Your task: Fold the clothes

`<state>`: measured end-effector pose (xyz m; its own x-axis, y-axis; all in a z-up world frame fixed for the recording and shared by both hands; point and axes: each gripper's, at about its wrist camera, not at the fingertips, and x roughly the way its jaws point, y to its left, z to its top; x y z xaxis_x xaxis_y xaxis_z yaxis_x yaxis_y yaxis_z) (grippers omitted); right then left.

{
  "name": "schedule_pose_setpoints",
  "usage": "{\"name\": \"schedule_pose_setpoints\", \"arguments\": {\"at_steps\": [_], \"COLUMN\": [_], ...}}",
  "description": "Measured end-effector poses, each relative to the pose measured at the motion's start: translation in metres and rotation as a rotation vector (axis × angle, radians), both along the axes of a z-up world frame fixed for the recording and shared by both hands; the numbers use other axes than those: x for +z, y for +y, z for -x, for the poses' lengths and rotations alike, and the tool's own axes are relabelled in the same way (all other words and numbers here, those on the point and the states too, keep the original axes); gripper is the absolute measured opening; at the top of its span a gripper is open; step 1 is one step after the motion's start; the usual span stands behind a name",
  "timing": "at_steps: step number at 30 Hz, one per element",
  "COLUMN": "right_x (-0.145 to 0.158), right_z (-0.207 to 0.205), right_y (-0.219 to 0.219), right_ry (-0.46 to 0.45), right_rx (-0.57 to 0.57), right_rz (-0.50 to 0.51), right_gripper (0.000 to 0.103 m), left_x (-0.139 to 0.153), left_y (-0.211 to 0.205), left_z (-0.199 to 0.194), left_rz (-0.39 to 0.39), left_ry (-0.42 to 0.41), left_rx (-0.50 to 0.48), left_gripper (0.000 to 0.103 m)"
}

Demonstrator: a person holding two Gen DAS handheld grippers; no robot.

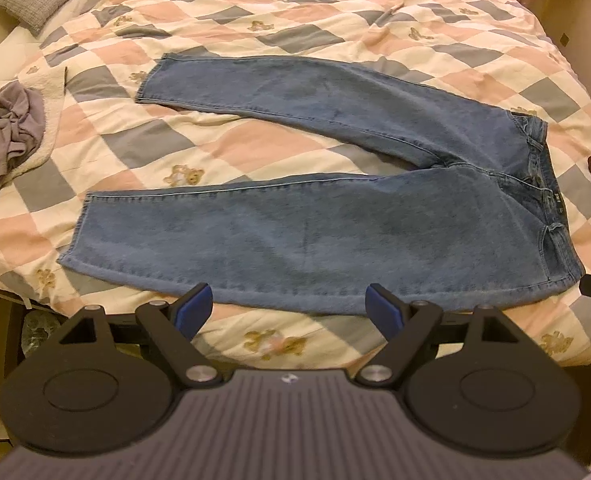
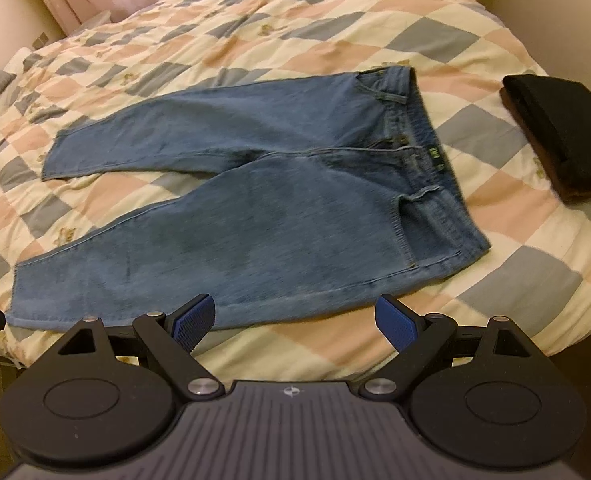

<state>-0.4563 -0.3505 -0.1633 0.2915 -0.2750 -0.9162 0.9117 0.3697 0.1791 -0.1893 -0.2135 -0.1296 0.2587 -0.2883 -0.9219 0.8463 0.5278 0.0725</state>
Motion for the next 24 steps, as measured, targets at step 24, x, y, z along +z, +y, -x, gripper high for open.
{"name": "schedule_pose_setpoints", "arguments": {"at_steps": [24], "right_x": [-0.102], "right_z": [-0.047], "right_y": [-0.164], "right_ry": [-0.031], "right_rx": [-0.221], "right_rz": [-0.043], "right_gripper": [0.088], "left_x": [-0.134], "left_y": [-0.163], "left_z": [-0.210], "left_rz": [0.015], "left_ry": [-0.015], "left_rx": [-0.387], "left_gripper": [0.078]}}
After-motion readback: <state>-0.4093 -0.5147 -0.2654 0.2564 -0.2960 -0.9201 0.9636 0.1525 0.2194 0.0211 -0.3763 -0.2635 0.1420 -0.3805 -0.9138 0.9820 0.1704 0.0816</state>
